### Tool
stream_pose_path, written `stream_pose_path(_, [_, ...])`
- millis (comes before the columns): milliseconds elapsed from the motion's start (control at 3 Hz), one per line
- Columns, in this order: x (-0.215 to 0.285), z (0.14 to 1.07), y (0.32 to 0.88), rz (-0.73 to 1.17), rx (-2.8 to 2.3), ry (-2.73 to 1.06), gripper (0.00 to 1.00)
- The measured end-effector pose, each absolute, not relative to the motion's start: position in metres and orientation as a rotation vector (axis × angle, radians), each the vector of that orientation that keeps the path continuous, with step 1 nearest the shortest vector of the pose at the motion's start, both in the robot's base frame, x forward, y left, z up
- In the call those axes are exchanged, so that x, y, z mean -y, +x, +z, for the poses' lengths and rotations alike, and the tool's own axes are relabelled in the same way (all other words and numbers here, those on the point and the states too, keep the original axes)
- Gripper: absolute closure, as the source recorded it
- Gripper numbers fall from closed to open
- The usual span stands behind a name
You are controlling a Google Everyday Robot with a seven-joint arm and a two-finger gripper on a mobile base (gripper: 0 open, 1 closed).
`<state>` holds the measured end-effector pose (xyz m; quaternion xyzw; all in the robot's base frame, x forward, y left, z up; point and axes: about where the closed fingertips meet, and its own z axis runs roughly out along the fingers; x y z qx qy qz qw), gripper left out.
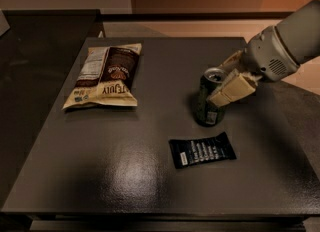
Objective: Move green can near rxbar blueberry
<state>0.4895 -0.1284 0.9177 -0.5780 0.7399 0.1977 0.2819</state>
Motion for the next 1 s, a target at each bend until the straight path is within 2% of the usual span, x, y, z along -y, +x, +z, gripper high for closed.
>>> stream_pose_path(1000, [0.1265,0.9097,0.4804,0.553,-1.956,-1.529,0.12])
